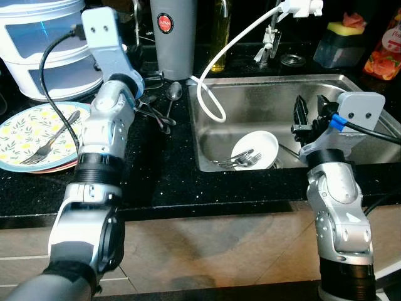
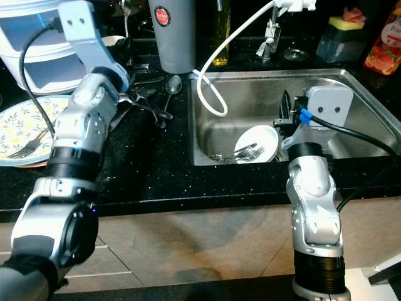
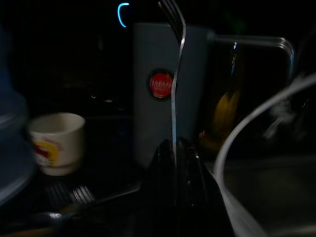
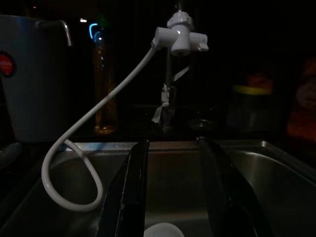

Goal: Kitchen organization

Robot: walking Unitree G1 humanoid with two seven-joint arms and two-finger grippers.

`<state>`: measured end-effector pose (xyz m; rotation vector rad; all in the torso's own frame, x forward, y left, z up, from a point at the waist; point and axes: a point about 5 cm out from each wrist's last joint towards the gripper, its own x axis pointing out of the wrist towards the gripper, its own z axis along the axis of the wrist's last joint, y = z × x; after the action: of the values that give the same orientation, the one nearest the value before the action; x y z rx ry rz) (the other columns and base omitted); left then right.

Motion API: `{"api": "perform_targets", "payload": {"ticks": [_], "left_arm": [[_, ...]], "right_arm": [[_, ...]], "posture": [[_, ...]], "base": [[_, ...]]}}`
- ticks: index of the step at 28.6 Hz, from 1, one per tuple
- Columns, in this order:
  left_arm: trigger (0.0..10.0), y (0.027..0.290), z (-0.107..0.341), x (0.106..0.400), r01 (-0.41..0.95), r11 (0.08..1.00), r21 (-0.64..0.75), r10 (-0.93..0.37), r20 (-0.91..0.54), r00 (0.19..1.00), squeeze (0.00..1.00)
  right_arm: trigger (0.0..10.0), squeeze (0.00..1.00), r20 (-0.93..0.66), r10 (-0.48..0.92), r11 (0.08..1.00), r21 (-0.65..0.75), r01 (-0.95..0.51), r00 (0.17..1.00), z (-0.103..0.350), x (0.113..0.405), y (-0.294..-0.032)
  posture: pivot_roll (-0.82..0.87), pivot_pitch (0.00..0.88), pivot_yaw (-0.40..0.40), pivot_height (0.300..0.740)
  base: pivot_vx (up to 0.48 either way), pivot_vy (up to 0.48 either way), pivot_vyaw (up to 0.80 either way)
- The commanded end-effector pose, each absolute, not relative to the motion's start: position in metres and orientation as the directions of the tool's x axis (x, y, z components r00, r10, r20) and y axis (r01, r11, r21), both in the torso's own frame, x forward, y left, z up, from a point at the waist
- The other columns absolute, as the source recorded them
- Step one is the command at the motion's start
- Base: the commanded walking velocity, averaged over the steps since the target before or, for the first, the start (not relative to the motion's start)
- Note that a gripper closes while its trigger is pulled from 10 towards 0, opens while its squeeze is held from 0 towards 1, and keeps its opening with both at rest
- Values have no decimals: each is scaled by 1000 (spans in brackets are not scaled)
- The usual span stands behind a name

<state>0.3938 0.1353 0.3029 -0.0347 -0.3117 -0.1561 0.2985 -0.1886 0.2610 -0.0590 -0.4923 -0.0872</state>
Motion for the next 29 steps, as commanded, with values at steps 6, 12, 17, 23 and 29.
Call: {"api": "perform_targets", "payload": {"ticks": [6, 12, 17, 23, 29], "left_arm": [[10000, 131, 292, 382, 180, 903, 391, -326, 348, 879, 0], [10000, 115, 257, 351, 639, 658, 399, -711, 49, 702, 0], [10000, 114, 253, 343, 717, 617, 325, -768, 50, 639, 0], [10000, 75, 245, 362, 775, 621, 118, -783, 35, 621, 0], [10000, 30, 244, 366, 835, 542, 96, -837, -29, 547, 0]], "right_arm": [[10000, 0, 469, -84, 993, -35, 114, 879, 260, 299, -193], [10000, 0, 471, -138, 980, -62, 189, 871, 259, 296, -203], [10000, 0, 477, -145, 972, -93, 214, 867, 260, 295, -208], [10000, 0, 424, -258, 928, -142, 345, 868, 255, 304, -225], [10000, 0, 412, -304, 910, -143, 390, 859, 257, 306, -233]], "posture": [[-14, 60, 27, 740], [-24, 58, 38, 740], [-23, 60, 37, 740], [-20, 68, 35, 740], [-20, 70, 43, 740]], "base": [[0, 0, 0], [0, 0, 0], [0, 0, 0], [0, 0, 0], [0, 0, 0]]}}
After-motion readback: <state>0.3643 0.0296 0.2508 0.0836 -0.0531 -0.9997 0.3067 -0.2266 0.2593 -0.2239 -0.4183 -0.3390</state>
